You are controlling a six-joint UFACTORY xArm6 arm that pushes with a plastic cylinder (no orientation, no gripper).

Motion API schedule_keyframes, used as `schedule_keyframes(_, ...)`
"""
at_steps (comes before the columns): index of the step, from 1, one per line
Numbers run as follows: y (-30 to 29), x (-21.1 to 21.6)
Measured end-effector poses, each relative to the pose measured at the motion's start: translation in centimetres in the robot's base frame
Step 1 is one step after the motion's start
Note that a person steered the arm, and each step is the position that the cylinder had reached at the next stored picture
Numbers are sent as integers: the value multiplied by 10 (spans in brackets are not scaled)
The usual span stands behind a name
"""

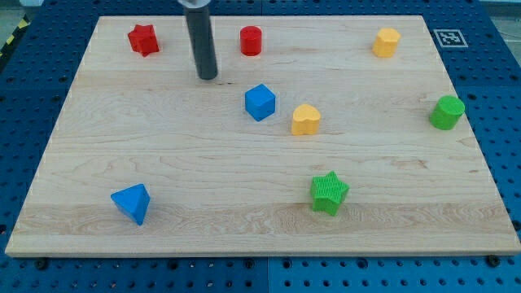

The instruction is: Push blue triangle into blue cube

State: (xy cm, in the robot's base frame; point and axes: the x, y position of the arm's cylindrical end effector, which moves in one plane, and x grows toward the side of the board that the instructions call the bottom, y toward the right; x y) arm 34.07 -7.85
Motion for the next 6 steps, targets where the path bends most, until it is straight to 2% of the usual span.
schedule_keyframes(2, 47, 56)
schedule_keyframes(4, 45, 77)
schedule_keyframes(5, -17, 90)
schedule_keyframes(6, -83, 125)
